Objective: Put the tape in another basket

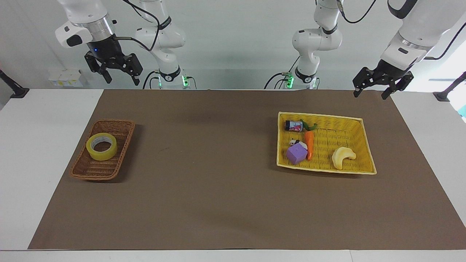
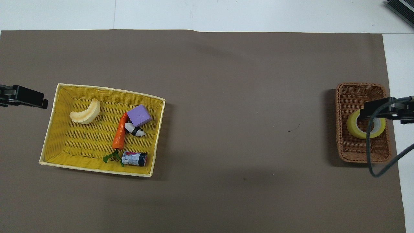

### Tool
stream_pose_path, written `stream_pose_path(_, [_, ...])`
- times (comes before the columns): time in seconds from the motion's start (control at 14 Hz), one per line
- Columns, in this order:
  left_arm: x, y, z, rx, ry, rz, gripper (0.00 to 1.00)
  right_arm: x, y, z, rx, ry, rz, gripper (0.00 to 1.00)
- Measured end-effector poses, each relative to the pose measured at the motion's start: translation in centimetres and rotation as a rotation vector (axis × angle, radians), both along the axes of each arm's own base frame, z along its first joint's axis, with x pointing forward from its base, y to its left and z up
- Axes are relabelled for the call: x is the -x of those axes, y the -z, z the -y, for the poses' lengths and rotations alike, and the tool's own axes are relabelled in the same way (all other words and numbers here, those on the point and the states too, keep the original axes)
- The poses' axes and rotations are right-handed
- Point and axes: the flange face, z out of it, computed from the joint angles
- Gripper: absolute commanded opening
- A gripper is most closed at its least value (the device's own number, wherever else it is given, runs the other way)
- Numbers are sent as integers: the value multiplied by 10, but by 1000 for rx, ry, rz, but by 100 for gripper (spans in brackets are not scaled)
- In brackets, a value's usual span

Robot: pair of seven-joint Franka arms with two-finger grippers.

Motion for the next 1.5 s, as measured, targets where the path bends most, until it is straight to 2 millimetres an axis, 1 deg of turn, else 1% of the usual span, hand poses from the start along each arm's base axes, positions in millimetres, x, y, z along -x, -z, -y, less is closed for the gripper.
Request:
stream_pose_path(0.07, [0,0,0,0,0,0,100,0,0,3,0,0,0,100])
stream_pose_path(0.36, [0,0,0,0,0,0,100,0,2,5,9,-3,-5,100])
stream_pose_path(0.71, [0,0,0,0,0,0,100,0,14,7,17,-34,-30,100])
stream_pose_path(1.07, [0,0,0,0,0,0,100,-1,15,9,17,-34,-28,100])
stream_pose_path(1.36, [0,0,0,0,0,0,100,0,15,21,17,-13,-28,100])
stream_pose_path(1.5, [0,0,0,0,0,0,100,0,15,23,17,-9,-28,100])
